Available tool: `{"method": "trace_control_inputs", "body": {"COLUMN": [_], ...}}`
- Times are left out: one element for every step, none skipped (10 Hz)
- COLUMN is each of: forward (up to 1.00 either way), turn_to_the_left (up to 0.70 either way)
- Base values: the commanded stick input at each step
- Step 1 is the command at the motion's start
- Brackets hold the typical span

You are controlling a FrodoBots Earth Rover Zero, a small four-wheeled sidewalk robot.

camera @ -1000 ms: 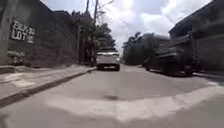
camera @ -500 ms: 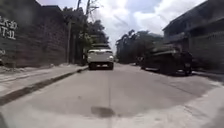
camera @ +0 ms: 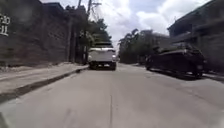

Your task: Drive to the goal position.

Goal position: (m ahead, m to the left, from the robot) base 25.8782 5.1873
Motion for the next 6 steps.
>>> {"method": "trace_control_inputs", "body": {"forward": [1.00, 1.00, 1.00, 1.00, 1.00, 1.00], "turn_to_the_left": [-0.29, -0.29, -0.29, -0.29, -0.29, -0.27]}}
